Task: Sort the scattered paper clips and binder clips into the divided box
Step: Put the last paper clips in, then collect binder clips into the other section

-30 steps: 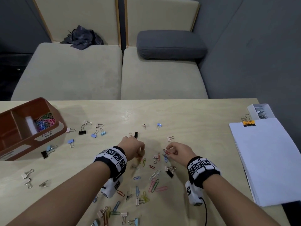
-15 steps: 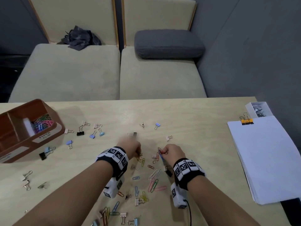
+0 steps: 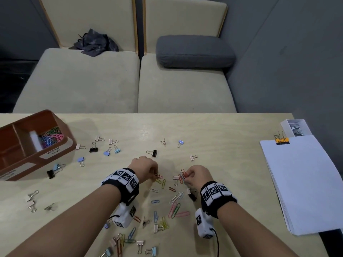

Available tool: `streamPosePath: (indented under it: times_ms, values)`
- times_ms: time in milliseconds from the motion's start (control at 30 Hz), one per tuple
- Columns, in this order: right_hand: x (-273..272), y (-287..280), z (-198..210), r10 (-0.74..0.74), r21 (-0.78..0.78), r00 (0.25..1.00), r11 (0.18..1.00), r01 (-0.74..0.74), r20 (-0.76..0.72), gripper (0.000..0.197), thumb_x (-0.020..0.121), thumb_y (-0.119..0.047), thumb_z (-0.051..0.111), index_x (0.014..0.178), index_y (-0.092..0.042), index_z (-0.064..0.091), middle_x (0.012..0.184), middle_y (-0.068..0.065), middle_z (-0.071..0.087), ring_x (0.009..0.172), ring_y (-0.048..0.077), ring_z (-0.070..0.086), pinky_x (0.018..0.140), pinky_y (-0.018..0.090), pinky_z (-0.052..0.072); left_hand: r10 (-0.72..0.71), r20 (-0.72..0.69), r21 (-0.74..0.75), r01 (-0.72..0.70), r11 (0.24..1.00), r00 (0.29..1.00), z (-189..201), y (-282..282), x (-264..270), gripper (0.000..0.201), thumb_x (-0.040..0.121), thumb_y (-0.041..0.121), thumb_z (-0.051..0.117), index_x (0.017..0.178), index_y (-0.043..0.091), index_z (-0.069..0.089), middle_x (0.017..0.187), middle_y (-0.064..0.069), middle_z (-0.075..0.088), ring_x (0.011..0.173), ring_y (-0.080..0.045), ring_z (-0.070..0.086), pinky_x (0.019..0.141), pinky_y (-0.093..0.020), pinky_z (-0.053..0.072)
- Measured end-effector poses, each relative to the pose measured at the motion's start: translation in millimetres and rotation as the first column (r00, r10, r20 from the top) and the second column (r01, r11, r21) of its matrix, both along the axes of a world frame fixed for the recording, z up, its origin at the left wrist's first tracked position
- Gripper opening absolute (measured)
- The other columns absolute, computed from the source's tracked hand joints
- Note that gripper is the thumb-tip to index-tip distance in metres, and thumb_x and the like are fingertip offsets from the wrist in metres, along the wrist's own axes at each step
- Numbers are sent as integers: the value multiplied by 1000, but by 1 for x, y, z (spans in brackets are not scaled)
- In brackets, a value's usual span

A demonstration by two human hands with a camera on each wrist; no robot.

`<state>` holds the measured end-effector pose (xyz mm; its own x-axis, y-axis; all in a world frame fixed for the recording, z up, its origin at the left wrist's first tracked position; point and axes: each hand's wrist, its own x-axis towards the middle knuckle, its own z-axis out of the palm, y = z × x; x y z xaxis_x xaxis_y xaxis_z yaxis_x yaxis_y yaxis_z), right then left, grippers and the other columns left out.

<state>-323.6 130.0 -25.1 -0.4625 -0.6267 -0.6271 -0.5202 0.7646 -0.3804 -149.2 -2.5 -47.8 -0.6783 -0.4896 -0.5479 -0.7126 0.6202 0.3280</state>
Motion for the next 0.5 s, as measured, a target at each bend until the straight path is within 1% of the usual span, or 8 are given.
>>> streamPosePath:
  times_ms: [100, 167, 267, 333, 400, 433, 500]
  values:
    - [8, 0, -1, -5, 4, 999, 1000, 5, -33, 28, 75, -15, 71, 62, -32, 52, 82, -5, 63, 85, 20, 65, 77, 28, 53, -26, -28, 1, 26, 1000, 999, -2, 4, 7, 20, 80, 34, 68, 99, 34, 64, 98, 10, 66, 106, -15, 49, 83, -31, 40]
    - [10, -1, -2, 22, 9, 997, 1000, -21, -68, 26, 77, -17, 69, 64, -31, 52, 86, -4, 64, 90, 21, 65, 82, 31, 53, -69, -20, -36, 68, 997, 997, -2, 9, 8, 20, 84, 32, 64, 104, 35, 61, 100, 9, 66, 106, -15, 49, 82, -31, 38]
    - [10, -3, 1, 71, 33, 992, 997, -68, -107, 10, 80, -19, 69, 81, -27, 63, 95, -1, 68, 94, 21, 65, 85, 30, 52, -122, -1, -101, 121, 987, 993, -2, 15, 5, 19, 89, 30, 58, 107, 35, 59, 103, 10, 66, 107, -17, 50, 82, -31, 35]
    - [9, -5, 2, 92, 54, 990, 995, -87, -107, 7, 82, -18, 69, 88, -20, 66, 100, 2, 69, 95, 22, 64, 86, 29, 51, -123, 28, -108, 126, 986, 992, -2, 16, 0, 18, 91, 30, 56, 107, 35, 61, 105, 8, 66, 109, -19, 49, 85, -34, 35]
    - [9, -9, 4, 120, 77, 988, 991, -113, -97, 4, 83, -17, 69, 84, -17, 66, 101, 5, 69, 96, 24, 64, 84, 29, 50, -129, 67, -106, 135, 985, 989, 0, 14, -6, 18, 90, 31, 56, 106, 34, 63, 106, 7, 66, 110, -20, 47, 85, -35, 34]
    - [8, -11, 4, 128, 82, 987, 989, -120, -93, 7, 82, -17, 70, 78, -17, 65, 101, 7, 69, 95, 25, 65, 82, 30, 50, -140, 86, -107, 149, 983, 986, 1, 13, -8, 18, 90, 31, 57, 106, 34, 64, 106, 7, 66, 111, -21, 46, 85, -36, 33]
    - [8, -13, 3, 133, 93, 987, 988, -125, -88, 20, 82, -18, 71, 66, -19, 59, 100, 10, 70, 94, 26, 65, 82, 30, 51, -166, 123, -107, 179, 978, 978, 3, 11, -13, 19, 89, 35, 59, 107, 35, 66, 108, 8, 65, 112, -21, 45, 87, -37, 34]
